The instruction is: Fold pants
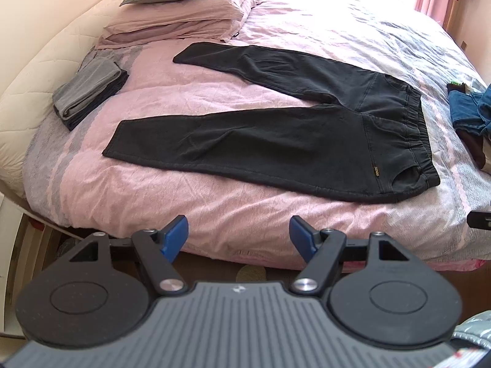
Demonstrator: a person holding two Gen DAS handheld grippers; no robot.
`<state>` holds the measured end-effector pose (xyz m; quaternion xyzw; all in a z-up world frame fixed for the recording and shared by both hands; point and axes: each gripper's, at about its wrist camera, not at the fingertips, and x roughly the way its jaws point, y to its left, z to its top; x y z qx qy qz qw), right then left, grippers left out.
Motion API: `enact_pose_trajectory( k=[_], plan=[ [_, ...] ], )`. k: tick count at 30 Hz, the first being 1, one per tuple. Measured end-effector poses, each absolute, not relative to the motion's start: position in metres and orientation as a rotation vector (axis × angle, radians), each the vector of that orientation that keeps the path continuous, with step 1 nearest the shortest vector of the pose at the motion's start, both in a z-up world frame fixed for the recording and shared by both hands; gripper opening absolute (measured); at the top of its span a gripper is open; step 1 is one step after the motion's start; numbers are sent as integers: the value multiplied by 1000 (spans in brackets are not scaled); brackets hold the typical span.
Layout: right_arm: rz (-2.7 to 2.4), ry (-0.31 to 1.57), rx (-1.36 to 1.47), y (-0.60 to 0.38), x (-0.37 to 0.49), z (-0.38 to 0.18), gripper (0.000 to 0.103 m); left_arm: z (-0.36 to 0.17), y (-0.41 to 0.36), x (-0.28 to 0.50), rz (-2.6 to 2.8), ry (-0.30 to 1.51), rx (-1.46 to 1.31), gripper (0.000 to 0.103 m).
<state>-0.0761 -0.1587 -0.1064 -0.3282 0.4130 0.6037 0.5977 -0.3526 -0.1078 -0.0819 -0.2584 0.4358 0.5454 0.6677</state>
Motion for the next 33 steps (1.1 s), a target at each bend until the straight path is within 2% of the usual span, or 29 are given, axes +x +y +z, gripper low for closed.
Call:
enact_pose_trajectory(
  k=[9, 21, 27, 33],
  plan=[
    [1317, 975, -755, -91, -85, -116, 68, -99, -25, -361, 1168, 980, -583, 69],
    [960, 1062, -563, 22, -71, -140, 68, -114, 183, -418, 1035, 992, -494, 69],
    [806, 1127, -519, 43, -70, -167, 68, -152, 289, -427, 959, 1022, -422, 66],
    [686, 1160, -501, 56, -65, -202, 68, -203, 385, -423, 892, 974, -426, 63]
  ],
)
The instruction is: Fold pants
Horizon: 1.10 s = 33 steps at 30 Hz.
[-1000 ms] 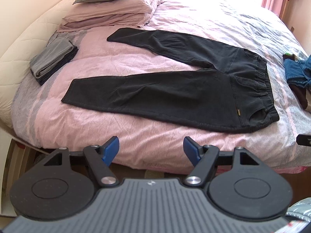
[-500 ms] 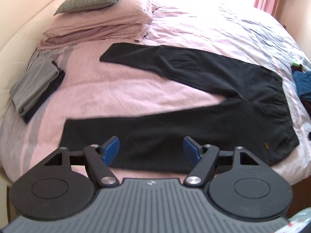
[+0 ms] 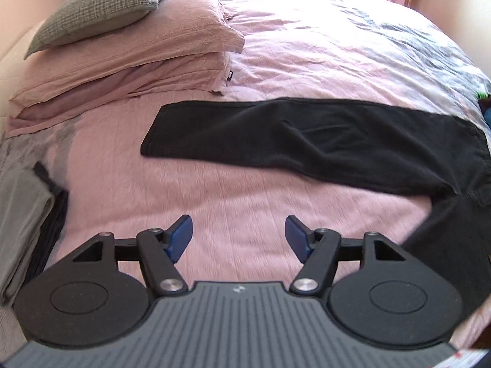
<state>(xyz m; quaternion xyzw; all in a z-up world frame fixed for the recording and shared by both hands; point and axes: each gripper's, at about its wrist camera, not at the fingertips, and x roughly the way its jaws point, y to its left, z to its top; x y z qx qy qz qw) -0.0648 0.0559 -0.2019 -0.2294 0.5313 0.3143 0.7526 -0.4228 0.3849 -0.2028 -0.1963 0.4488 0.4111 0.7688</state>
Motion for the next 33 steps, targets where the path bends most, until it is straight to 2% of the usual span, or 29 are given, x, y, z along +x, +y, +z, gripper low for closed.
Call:
enact_pose_trajectory(
  k=[4, 10, 16, 23, 30, 32, 33],
  plan=[
    [640, 1145, -450, 62, -45, -224, 68, -236, 449, -413, 878, 956, -399, 57],
    [746, 1054, -461, 95, 3, -253, 67, -272, 521, -361, 705, 953, -170, 57],
    [981, 901, -569, 176, 53, -286, 67, -297, 556, -283, 454, 924, 21, 57],
    [1219, 772, -694, 266, 94, -311, 67, -337, 567, -215, 224, 980, 80, 55],
    [1290, 851, -810, 318, 132, -352, 68, -379, 572, -185, 146, 1121, 148, 55],
    [1296, 960, -804, 326, 142, -367, 68, -388, 571, -182, 144, 1140, 147, 48],
    [1298, 976, -789, 325, 145, -371, 67, -390, 569, -182, 142, 1143, 155, 41]
  ],
)
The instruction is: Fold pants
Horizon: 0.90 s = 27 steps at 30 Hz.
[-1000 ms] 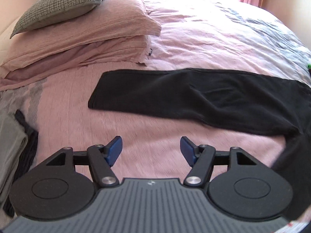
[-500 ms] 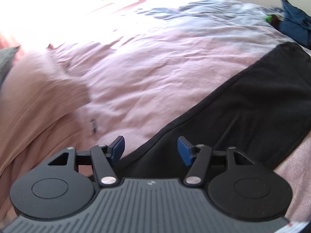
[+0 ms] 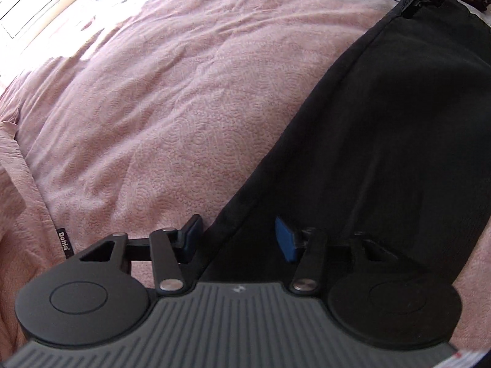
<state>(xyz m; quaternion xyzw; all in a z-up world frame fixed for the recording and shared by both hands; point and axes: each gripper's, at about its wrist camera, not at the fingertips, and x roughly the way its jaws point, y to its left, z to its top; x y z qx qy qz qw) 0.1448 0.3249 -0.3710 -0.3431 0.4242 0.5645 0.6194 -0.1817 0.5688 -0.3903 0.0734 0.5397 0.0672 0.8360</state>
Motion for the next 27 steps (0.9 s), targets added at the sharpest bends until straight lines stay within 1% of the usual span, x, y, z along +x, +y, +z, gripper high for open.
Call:
enact_pose_trajectory(
  k=[1, 2, 3, 4, 5, 7, 10, 12, 16, 17, 19, 21, 23, 25, 27],
  plan=[
    [1316, 962, -794, 322, 146, -371, 64, -393, 563, -182, 152, 1142, 181, 37],
    [1354, 942, -801, 320, 144, -369, 54, -394, 557, -182, 163, 1137, 214, 34],
    [1379, 934, -802, 317, 141, -365, 30, -395, 551, -184, 174, 1129, 243, 22],
    [1385, 894, -817, 311, 134, -357, 22, -394, 545, -188, 200, 1122, 275, 15],
    [1413, 850, -837, 303, 128, -350, 20, -392, 539, -192, 227, 1108, 293, 14],
    [1428, 759, -811, 284, 118, -329, 16, -382, 529, -202, 283, 1080, 296, 11],
    [1435, 567, -769, 238, 82, -285, 14, -356, 504, -221, 389, 1011, 304, 10],
    [1445, 434, -775, 202, 51, -258, 14, -329, 481, -242, 475, 954, 271, 10],
    [1470, 258, -829, 115, -20, -223, 13, -273, 405, -300, 622, 877, 185, 10],
    [1482, 256, -837, 95, -33, -219, 13, -263, 382, -316, 653, 870, 165, 10],
    [1502, 299, -869, 52, -63, -220, 13, -250, 337, -347, 717, 874, 82, 10],
    [1514, 355, -942, 15, -94, -231, 13, -250, 294, -374, 771, 901, -17, 11],
    [1500, 483, -1011, -13, -115, -252, 14, -263, 255, -393, 801, 988, -142, 11],
    [1425, 679, -1084, -31, -123, -280, 14, -285, 220, -407, 846, 1091, -226, 17],
    [1323, 825, -1073, -43, -117, -297, 14, -300, 196, -422, 873, 1132, -364, 18]
  ],
)
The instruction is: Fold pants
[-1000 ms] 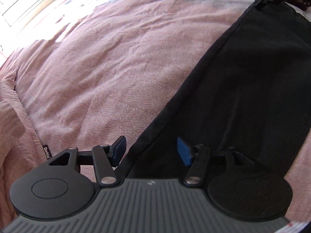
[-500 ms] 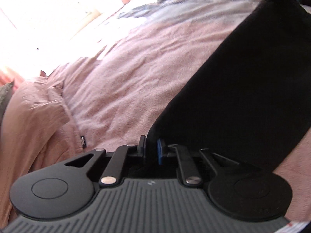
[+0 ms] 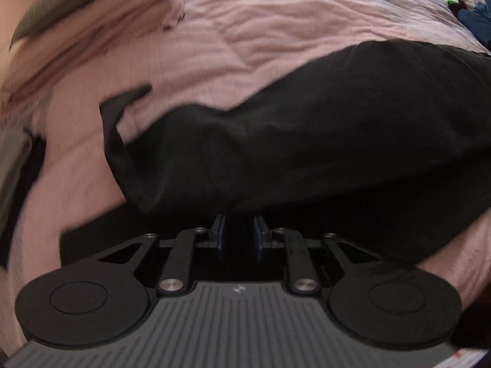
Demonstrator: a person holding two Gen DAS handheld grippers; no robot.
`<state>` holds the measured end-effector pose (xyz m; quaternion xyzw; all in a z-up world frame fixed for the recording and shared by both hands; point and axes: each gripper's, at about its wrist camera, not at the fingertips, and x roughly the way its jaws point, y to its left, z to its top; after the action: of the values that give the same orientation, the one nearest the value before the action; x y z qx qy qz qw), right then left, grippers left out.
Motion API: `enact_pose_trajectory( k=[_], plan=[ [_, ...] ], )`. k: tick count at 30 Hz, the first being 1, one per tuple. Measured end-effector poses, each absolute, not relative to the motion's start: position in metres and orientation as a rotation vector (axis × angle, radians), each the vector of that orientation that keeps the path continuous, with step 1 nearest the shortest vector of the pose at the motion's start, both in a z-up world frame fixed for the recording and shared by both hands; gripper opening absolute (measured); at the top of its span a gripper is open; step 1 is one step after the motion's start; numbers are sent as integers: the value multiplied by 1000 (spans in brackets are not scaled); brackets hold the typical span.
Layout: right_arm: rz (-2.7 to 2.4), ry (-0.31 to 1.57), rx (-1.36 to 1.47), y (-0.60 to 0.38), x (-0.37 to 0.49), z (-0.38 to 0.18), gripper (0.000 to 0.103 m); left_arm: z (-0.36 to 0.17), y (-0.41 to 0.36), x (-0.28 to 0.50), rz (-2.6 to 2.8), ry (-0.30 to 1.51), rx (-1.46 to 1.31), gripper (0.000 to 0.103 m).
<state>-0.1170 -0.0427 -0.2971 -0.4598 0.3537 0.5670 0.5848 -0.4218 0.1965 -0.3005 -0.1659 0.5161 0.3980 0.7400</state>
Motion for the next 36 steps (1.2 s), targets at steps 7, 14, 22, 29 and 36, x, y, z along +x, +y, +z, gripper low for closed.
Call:
enact_pose_trajectory(
  k=[7, 14, 22, 29, 36],
  plan=[
    [850, 1331, 109, -96, 5, -304, 50, -286, 180, -455, 1046, 1016, -578, 28],
    [679, 1355, 520, -112, 37, -349, 50, -271, 206, -474, 1166, 858, -695, 39],
    [608, 1355, 584, -95, 30, -375, 50, -298, 260, -532, 1322, 565, -1111, 44],
    [574, 1311, 534, -104, 40, -358, 37, -339, 319, -583, 1384, 350, -1333, 39],
    [611, 1256, 376, -92, 41, -306, 14, -304, 336, -586, 1274, 394, -1141, 1]
  ],
)
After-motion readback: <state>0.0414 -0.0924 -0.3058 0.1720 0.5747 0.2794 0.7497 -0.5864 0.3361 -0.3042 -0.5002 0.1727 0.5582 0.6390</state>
